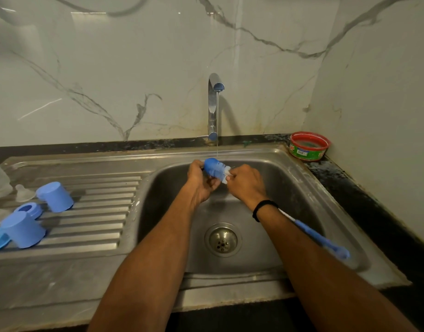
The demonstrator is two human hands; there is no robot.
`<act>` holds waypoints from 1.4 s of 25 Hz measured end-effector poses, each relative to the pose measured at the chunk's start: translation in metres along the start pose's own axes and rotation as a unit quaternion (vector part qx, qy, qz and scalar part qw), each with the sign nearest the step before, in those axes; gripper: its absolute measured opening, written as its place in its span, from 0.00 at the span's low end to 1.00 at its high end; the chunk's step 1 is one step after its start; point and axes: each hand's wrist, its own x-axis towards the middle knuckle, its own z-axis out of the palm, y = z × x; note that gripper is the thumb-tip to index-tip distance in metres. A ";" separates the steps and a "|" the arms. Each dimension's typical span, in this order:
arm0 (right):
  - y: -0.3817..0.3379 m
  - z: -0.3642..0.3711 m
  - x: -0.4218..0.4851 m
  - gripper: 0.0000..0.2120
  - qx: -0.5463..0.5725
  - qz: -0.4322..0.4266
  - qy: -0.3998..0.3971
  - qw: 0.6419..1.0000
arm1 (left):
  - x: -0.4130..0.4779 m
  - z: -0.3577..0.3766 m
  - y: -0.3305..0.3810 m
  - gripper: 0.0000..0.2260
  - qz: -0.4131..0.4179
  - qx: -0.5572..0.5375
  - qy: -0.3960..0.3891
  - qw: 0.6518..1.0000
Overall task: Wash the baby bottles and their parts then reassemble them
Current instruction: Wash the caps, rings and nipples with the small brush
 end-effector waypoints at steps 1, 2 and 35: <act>-0.001 -0.001 -0.001 0.12 -0.033 -0.012 0.006 0.999 | -0.002 0.001 -0.002 0.27 0.007 0.024 0.000 1.000; -0.002 -0.001 -0.001 0.12 -0.042 -0.014 0.007 0.999 | -0.005 0.001 -0.002 0.29 0.013 0.041 -0.003 0.999; 0.000 -0.006 0.003 0.12 -0.014 0.034 0.049 0.998 | 0.003 0.005 0.004 0.16 0.031 0.060 -0.035 0.997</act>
